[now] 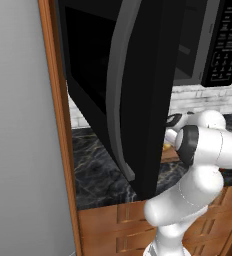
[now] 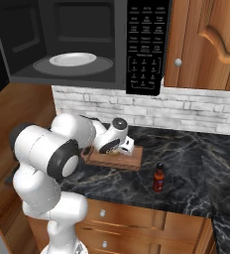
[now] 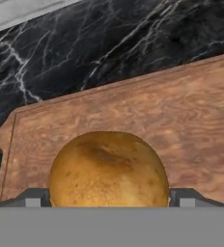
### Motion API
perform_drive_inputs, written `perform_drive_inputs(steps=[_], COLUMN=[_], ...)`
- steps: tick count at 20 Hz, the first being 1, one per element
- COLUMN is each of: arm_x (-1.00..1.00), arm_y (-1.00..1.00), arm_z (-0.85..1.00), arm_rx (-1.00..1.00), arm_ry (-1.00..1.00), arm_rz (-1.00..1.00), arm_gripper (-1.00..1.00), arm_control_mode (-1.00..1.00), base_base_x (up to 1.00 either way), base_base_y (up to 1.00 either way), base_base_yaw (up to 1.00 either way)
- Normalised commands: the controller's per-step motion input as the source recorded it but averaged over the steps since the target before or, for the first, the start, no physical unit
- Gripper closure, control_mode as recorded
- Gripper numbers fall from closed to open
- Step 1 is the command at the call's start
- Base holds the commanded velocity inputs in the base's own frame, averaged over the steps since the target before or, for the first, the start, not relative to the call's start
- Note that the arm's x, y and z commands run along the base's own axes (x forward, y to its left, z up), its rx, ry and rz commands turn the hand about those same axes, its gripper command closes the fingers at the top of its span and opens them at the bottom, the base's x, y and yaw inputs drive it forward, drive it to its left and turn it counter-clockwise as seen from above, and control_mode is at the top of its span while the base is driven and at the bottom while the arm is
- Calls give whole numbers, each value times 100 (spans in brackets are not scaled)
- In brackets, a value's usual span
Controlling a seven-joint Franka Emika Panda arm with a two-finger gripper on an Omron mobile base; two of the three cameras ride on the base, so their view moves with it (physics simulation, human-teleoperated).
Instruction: Retrieve the reheated potato from the microwave, then place the potato, cheese, and condiment on the cutting board.
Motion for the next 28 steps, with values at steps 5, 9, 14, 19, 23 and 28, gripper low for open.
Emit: perform_drive_inputs(steps=[5, 9, 14, 19, 23, 28], arm_x=[33, 13, -28, -31, -1, 0], arm_y=[0, -2, -4, -1, 0, -3], arm_z=[-35, -22, 0, 0, 8, 21], arm_rx=[0, 0, 0, 0, 0, 0], arm_ry=[5, 3, 0, 0, 0, 0], arm_rz=[0, 0, 0, 0, 0, 0], arm_gripper=[-100, -100, -100, -100, -100, -100], arm_control_mode=[-100, -100, -100, -100, -100, -100], base_base_x=[0, 0, 0, 0, 0, 0], base_base_y=[0, 0, 0, 0, 0, 0], base_base_yaw=[0, 0, 0, 0, 0, 0])
